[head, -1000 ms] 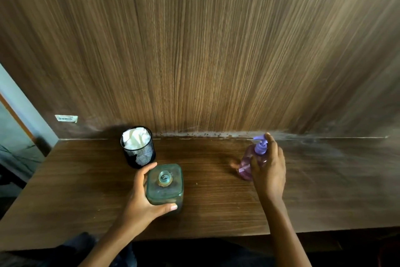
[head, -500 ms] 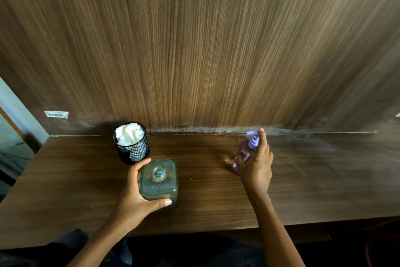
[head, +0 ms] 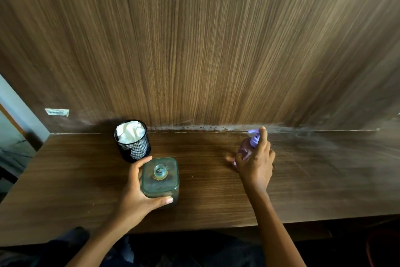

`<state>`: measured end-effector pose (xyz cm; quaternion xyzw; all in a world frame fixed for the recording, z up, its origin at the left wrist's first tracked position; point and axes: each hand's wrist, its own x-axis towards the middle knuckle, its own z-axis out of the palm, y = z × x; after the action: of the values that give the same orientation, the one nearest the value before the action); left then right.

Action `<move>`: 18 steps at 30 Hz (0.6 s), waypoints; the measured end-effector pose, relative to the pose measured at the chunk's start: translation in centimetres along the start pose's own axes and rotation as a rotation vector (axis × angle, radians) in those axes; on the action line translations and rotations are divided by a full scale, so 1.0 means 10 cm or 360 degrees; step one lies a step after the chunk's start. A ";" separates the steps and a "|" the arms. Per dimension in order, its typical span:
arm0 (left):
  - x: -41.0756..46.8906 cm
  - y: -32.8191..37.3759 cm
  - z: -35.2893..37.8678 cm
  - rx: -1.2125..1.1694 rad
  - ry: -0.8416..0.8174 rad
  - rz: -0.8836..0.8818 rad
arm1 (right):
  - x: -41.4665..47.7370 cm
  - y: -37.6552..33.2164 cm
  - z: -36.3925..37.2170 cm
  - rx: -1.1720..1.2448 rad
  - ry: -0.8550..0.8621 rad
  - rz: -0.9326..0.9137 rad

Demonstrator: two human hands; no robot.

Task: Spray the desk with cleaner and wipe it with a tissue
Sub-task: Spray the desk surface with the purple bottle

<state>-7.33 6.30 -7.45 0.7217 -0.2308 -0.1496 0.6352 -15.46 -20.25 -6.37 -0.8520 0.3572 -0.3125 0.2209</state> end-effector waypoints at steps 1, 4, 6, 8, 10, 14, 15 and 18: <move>0.00 0.00 0.00 -0.0003 0.0000 -0.0003 | 0.00 0.00 0.01 0.0002 0.0007 -0.0006; 0.00 -0.01 -0.01 0.0010 -0.0006 -0.0008 | 0.00 0.02 0.02 0.0002 0.0022 -0.0026; -0.01 -0.01 -0.01 0.0014 -0.0017 -0.0013 | 0.00 0.04 0.03 -0.0004 0.0017 -0.0034; -0.01 0.00 0.00 0.0009 -0.0022 -0.0016 | -0.01 0.06 0.03 -0.0001 0.0010 -0.0038; -0.01 0.01 0.00 -0.0008 -0.0029 -0.0018 | -0.01 0.06 0.04 0.0004 0.0000 -0.0022; 0.00 0.01 0.00 -0.0022 -0.0019 -0.0024 | 0.02 0.05 0.04 0.0002 -0.0010 -0.0004; 0.00 0.01 0.00 -0.0027 -0.0014 -0.0019 | 0.03 0.04 0.03 0.0002 -0.0019 -0.0001; 0.00 0.01 0.01 -0.0054 -0.0015 -0.0003 | 0.03 0.04 0.02 0.0019 -0.0040 0.0021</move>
<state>-7.38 6.23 -7.37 0.7103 -0.2305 -0.1575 0.6462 -15.33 -20.73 -6.68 -0.8522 0.3582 -0.3023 0.2325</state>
